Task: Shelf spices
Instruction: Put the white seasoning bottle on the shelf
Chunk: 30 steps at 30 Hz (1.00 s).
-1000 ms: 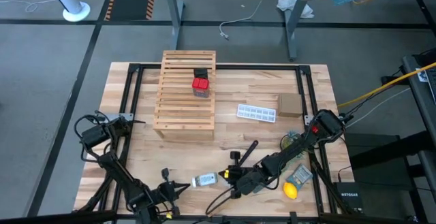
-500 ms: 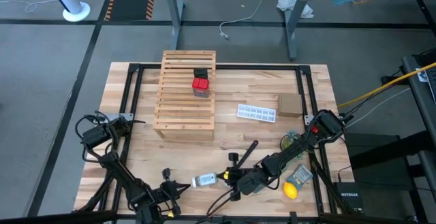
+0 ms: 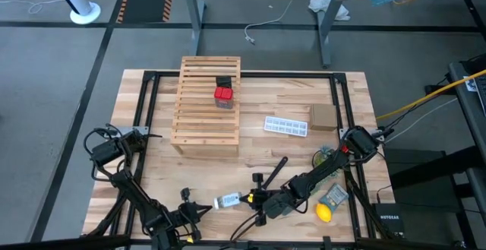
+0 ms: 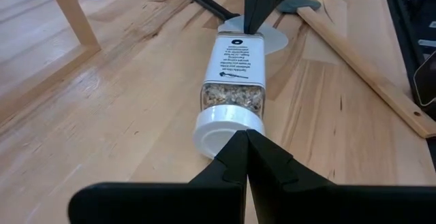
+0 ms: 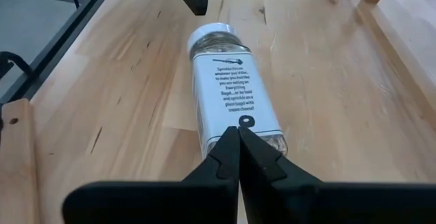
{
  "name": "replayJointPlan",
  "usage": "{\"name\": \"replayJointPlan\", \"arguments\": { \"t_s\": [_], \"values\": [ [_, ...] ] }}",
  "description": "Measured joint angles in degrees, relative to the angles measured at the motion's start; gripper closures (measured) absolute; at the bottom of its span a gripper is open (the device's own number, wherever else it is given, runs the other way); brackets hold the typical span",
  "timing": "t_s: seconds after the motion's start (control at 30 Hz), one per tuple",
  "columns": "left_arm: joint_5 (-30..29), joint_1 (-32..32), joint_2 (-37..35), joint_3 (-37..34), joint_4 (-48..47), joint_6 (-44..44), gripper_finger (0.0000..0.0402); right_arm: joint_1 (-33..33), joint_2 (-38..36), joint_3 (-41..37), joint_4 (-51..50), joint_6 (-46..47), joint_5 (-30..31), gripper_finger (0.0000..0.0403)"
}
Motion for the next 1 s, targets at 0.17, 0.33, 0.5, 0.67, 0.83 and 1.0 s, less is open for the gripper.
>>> {"name": "replayJointPlan", "arguments": {
  "t_s": [0.17,0.33,0.5,0.67,0.83,1.0],
  "values": [
    [0.02,0.0,0.0,0.0,0.02,0.0,0.0401,0.02,-0.09,0.13,-2.31,0.88,0.85,0.04],
    [0.02,0.0,0.0,0.0,0.02,0.0,0.0401,0.02,-0.2,0.17,-4.06,1.55,1.95,0.04],
    [0.02,-0.02,0.0,0.0,0.03,0.0,0.0401,0.02,-0.28,0.17,-5.94,2.02,3.12,0.04],
    [0.02,-0.02,0.0,0.0,0.04,0.0,0.0401,0.02,-0.28,0.13,-7.06,3.23,3.2,0.04],
    [0.02,-0.02,0.0,0.0,0.05,0.0,0.0401,0.02,-0.28,-1.06,-5.67,3.81,3.51,0.04],
    [0.02,-0.02,0.0,0.0,0.04,0.0,0.0401,0.02,-0.37,-3.6,-4.19,7.88,4.35,0.04]
  ]
}}
